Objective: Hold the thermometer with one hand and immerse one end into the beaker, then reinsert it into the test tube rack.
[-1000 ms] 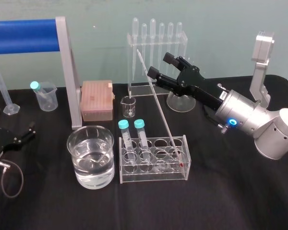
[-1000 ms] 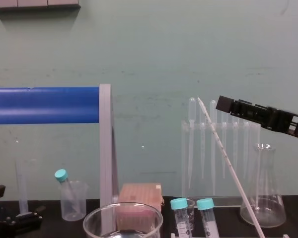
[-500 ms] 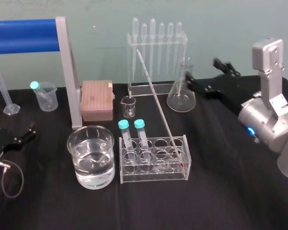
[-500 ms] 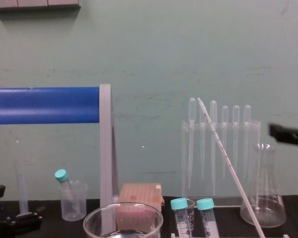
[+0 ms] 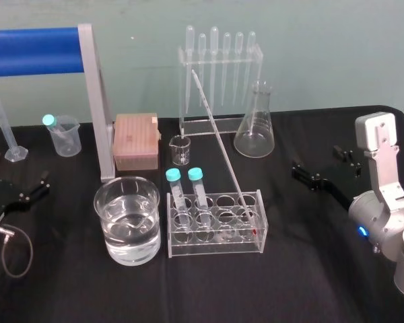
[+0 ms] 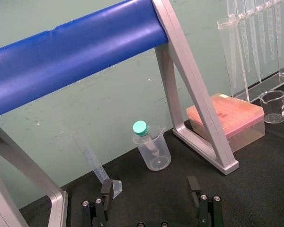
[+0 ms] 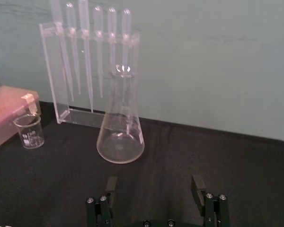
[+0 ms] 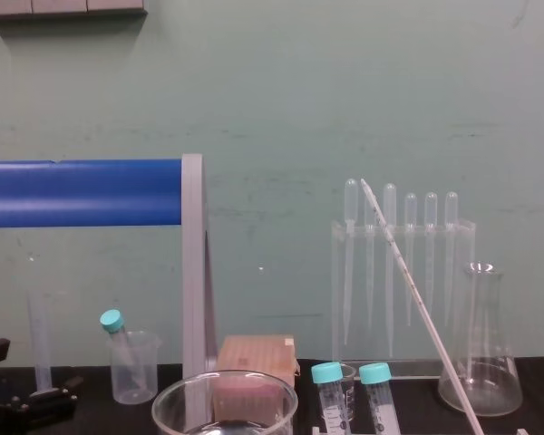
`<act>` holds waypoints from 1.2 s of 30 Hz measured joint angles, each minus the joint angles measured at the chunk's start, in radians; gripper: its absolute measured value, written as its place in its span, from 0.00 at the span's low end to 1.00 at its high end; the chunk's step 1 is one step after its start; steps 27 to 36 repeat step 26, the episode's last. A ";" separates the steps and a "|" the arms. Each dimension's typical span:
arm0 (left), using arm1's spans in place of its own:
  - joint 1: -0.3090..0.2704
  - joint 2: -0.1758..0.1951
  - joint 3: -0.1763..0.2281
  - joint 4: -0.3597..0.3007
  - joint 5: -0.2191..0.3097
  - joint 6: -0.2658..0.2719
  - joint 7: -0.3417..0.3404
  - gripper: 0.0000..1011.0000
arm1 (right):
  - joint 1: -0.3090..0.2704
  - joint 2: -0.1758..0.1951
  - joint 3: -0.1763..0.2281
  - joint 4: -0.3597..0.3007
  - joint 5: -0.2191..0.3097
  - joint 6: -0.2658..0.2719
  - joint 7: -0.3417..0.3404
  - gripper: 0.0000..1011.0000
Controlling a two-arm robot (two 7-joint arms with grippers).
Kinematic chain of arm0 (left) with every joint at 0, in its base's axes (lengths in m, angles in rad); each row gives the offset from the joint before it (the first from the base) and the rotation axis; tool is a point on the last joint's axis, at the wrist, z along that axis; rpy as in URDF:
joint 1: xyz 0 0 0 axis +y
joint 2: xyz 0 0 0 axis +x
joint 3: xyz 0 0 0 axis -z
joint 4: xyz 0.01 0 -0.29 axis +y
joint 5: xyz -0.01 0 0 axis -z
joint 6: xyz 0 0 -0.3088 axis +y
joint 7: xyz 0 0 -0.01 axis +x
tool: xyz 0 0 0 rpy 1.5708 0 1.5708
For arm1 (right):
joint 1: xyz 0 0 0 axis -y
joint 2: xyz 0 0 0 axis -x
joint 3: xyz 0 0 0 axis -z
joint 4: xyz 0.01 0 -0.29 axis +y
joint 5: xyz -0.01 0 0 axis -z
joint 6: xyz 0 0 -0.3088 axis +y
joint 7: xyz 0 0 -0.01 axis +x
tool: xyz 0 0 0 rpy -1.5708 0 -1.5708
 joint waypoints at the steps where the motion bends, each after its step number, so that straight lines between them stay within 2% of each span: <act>1: 0.000 0.000 0.000 0.000 0.000 0.000 0.000 1.00 | -0.002 -0.005 0.004 0.008 0.001 -0.007 0.004 0.99; 36: 0.000 0.000 0.000 0.000 0.000 0.000 0.000 1.00 | -0.001 -0.003 0.002 0.005 0.001 -0.008 0.007 0.99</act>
